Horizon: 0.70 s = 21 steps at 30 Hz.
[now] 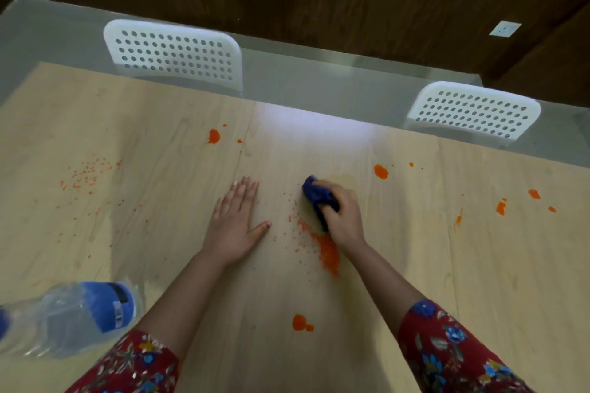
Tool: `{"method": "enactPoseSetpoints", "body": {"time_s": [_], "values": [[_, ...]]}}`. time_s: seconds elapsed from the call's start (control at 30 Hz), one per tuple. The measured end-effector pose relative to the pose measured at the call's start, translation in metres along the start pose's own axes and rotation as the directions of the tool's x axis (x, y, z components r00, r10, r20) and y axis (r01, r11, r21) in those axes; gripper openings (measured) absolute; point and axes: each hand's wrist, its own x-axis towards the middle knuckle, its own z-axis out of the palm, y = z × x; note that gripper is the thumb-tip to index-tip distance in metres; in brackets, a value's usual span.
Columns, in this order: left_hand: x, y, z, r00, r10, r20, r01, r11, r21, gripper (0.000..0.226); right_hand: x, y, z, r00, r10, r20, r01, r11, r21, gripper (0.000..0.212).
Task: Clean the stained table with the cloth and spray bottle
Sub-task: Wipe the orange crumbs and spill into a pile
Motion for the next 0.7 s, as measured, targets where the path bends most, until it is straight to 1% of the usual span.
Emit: {"method": "enactPoseSetpoints", "body": {"time_s": [0.07, 0.13, 0.17, 0.23, 0.3, 0.33, 0.4, 0.47, 0.5, 0.53, 0.57, 0.6, 0.63, 0.67, 0.7], "values": [[-0.017, -0.009, -0.005, 0.996, -0.088, -0.010, 0.088, 0.996, 0.031, 0.094, 0.023, 0.001, -0.007, 0.990, 0.099, -0.100, -0.100, 0.995, -0.006, 0.040], [-0.034, -0.016, -0.007, 0.994, -0.110, 0.013, 0.109, 0.992, 0.070, 0.099, 0.045, -0.005, -0.007, 0.983, 0.161, -0.092, -0.171, 0.979, -0.109, 0.038], [-0.040, -0.019, -0.007, 0.994, -0.108, 0.021, 0.106, 0.991, 0.087, 0.101, 0.053, -0.009, -0.003, 0.985, 0.162, -0.063, -0.170, 0.970, -0.175, 0.039], [-0.050, -0.023, -0.007, 0.993, -0.112, 0.032, 0.108, 0.989, 0.101, 0.105, 0.061, -0.020, 0.008, 0.993, 0.110, 0.035, -0.097, 0.957, -0.273, 0.043], [-0.056, -0.026, -0.008, 0.992, -0.123, 0.043, 0.119, 0.989, 0.083, 0.105, 0.058, -0.031, 0.019, 0.986, 0.029, 0.163, 0.021, 0.955, -0.295, 0.045], [-0.057, -0.027, -0.009, 0.991, -0.126, 0.045, 0.122, 0.990, 0.068, 0.104, 0.053, -0.035, 0.024, 0.972, -0.026, 0.232, 0.094, 0.954, -0.286, 0.046], [-0.058, -0.029, -0.009, 0.991, -0.125, 0.041, 0.123, 0.991, 0.043, 0.101, 0.037, -0.041, 0.032, 0.920, -0.131, 0.368, 0.233, 0.941, -0.246, 0.049], [-0.057, -0.028, -0.010, 0.991, -0.127, 0.029, 0.127, 0.992, 0.001, 0.097, 0.019, -0.040, 0.036, 0.873, -0.191, 0.450, 0.288, 0.945, -0.157, 0.049], [-0.057, -0.029, -0.010, 0.991, -0.130, 0.020, 0.130, 0.991, -0.028, 0.095, 0.011, -0.038, 0.038, 0.875, -0.209, 0.437, 0.282, 0.953, -0.108, 0.050], [-0.057, -0.028, -0.010, 0.991, -0.130, 0.011, 0.131, 0.990, -0.055, 0.092, 0.007, -0.038, 0.040, 0.901, -0.215, 0.377, 0.257, 0.964, -0.064, 0.050], [-0.057, -0.028, -0.009, 0.992, -0.129, 0.005, 0.129, 0.989, -0.077, 0.089, 0.009, -0.040, 0.042, 0.940, -0.194, 0.279, 0.210, 0.977, -0.030, 0.048], [-0.058, -0.028, -0.009, 0.992, -0.126, 0.001, 0.125, 0.988, -0.092, 0.087, 0.016, -0.042, 0.045, 0.977, -0.132, 0.168, 0.136, 0.991, -0.012, 0.045], [-0.059, -0.029, -0.008, 0.992, -0.126, -0.001, 0.125, 0.987, -0.102, 0.085, 0.026, -0.045, 0.048, 0.997, -0.035, 0.075, 0.037, 0.999, -0.017, 0.043], [-0.059, -0.029, -0.008, 0.992, -0.127, -0.005, 0.126, 0.986, -0.109, 0.084, 0.038, -0.048, 0.050, 0.998, 0.059, 0.018, -0.058, 0.997, -0.050, 0.041], [-0.059, -0.029, -0.007, 0.992, -0.130, -0.006, 0.128, 0.985, -0.113, 0.083, 0.051, -0.051, 0.051, 0.992, 0.126, 0.008, -0.124, 0.986, -0.114, 0.040]]}}
